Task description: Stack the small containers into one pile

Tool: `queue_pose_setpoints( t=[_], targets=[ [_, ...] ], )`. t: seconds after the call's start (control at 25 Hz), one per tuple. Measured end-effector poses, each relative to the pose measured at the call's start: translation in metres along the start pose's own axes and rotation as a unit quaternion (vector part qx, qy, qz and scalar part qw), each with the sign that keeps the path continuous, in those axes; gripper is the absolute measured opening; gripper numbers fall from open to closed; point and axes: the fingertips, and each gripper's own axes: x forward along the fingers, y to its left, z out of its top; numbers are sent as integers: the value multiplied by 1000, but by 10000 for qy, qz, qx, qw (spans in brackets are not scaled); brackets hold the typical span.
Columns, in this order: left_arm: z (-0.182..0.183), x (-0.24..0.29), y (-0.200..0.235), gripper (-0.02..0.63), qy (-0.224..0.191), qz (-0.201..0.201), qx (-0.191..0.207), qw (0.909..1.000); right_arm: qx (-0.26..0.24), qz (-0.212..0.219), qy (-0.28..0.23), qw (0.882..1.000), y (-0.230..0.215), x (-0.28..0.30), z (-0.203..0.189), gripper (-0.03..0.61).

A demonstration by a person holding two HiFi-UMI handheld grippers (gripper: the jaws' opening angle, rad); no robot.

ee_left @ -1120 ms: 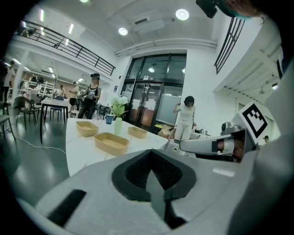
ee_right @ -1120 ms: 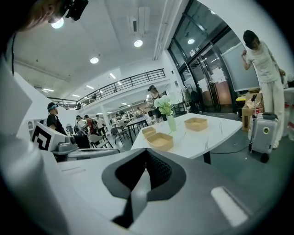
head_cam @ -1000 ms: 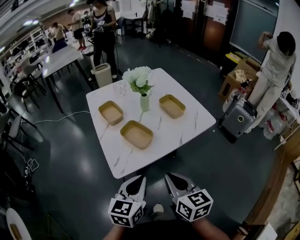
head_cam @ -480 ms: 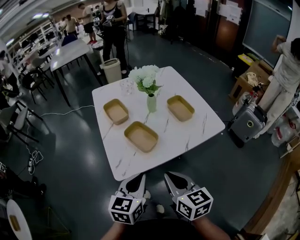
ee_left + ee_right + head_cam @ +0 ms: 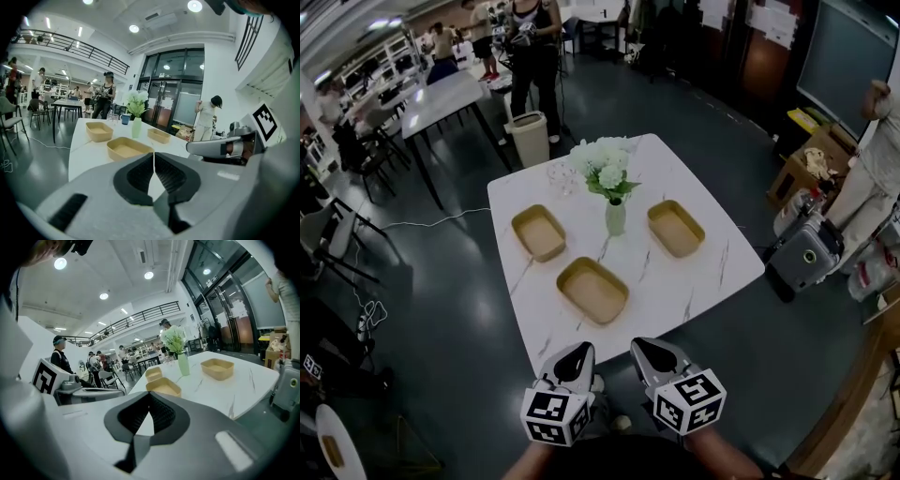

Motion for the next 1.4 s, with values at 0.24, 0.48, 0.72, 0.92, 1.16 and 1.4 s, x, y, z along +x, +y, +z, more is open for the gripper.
queue_pose_setpoints(
  t=[0.24, 0.48, 0.72, 0.92, 1.16, 1.4],
  targets=[
    [14, 27, 36, 6, 78, 35, -55, 9999, -79, -38, 113, 9999, -15, 45, 18, -2],
    [29, 47, 73, 9, 159, 148, -51, 9997, -159, -100, 260, 9995, -26, 89, 35, -2],
    [35, 62, 104, 21, 257, 109, -160, 9995, -219, -175, 401, 9988, -28, 125, 44, -2],
    [41, 70, 123, 38, 234, 75, -100, 9996, -282, -139, 478, 9984, -26, 150, 48, 20],
    [39, 76, 136, 51, 245, 226, -173, 9993, -536, -112, 686, 9961, -37, 163, 50, 55],
    [24, 88, 149, 71, 355, 638, -390, 9966, -882, -4, 876, 9922, -68, 182, 53, 71]
  ],
)
